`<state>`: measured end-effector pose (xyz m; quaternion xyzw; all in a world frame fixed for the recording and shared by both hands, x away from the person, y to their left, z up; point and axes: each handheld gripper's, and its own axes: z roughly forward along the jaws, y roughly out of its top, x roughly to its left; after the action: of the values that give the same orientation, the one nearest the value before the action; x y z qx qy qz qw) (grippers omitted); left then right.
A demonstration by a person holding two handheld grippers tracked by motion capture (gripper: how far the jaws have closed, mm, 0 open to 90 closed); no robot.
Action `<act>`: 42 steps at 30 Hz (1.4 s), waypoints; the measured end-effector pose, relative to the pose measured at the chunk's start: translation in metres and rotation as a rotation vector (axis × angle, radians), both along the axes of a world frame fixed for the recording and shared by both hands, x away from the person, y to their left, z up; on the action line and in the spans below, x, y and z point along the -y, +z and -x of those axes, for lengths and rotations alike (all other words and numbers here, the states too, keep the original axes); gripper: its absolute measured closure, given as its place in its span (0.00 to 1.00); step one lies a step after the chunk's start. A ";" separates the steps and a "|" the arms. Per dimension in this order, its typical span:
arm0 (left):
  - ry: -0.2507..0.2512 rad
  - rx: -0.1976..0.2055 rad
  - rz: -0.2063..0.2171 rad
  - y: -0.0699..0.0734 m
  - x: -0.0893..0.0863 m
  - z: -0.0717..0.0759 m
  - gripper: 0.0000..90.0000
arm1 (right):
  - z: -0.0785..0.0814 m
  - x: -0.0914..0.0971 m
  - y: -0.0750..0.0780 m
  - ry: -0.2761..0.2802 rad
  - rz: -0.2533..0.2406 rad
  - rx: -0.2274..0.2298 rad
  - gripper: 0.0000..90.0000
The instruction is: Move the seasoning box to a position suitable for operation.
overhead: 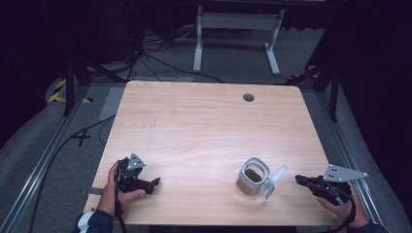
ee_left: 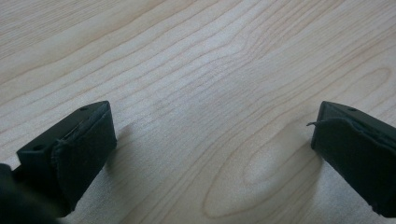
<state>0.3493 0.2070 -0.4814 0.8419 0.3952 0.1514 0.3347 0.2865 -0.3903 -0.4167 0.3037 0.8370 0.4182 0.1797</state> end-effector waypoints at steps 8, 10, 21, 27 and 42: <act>0.004 0.005 0.005 -0.001 0.000 0.000 0.00 | 0.012 -0.013 0.022 0.059 -0.045 0.057 0.99; 0.009 0.003 0.009 -0.001 0.001 0.000 0.00 | 0.015 -0.018 0.029 0.080 -0.053 0.071 0.99; 0.010 0.002 0.010 -0.001 0.001 0.000 0.00 | 0.023 -0.046 0.054 0.151 -0.035 0.141 1.00; 0.008 0.004 0.008 -0.001 0.000 0.000 0.00 | 0.024 -0.055 0.062 0.169 -0.021 0.163 1.00; 0.003 0.006 0.004 -0.001 0.000 0.000 0.00 | 0.020 -0.071 0.071 0.195 -0.004 0.176 1.00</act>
<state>0.3493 0.2069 -0.4819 0.8403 0.3957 0.1536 0.3373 0.2666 -0.3189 -0.3453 0.1833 0.8428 0.4602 0.2106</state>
